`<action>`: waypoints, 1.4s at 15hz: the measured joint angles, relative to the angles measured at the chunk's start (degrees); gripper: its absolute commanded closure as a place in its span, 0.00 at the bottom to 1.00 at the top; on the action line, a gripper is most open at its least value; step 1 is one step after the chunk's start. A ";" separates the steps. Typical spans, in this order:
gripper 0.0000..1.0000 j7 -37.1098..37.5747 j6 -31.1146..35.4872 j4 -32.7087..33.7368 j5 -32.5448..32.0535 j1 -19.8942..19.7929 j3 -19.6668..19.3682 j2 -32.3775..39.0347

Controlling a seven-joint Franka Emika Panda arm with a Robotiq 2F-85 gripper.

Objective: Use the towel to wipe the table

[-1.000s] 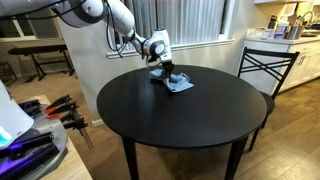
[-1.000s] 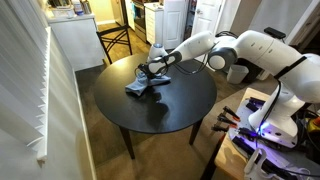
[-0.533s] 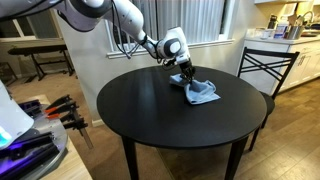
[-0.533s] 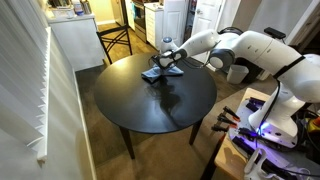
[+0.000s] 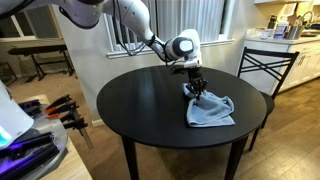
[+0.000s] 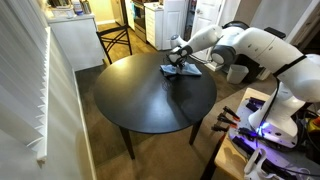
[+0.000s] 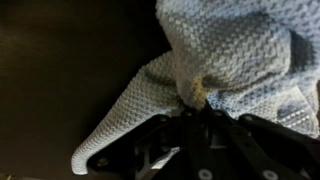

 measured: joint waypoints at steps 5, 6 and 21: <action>0.98 -2.76 -8.45 -7.37 -0.54 5.55 0.58 -3.15; 0.98 -3.65 -9.66 -9.17 -0.65 7.05 0.81 -4.15; 0.98 -7.86 -23.07 -20.31 -13.40 14.46 25.98 -14.27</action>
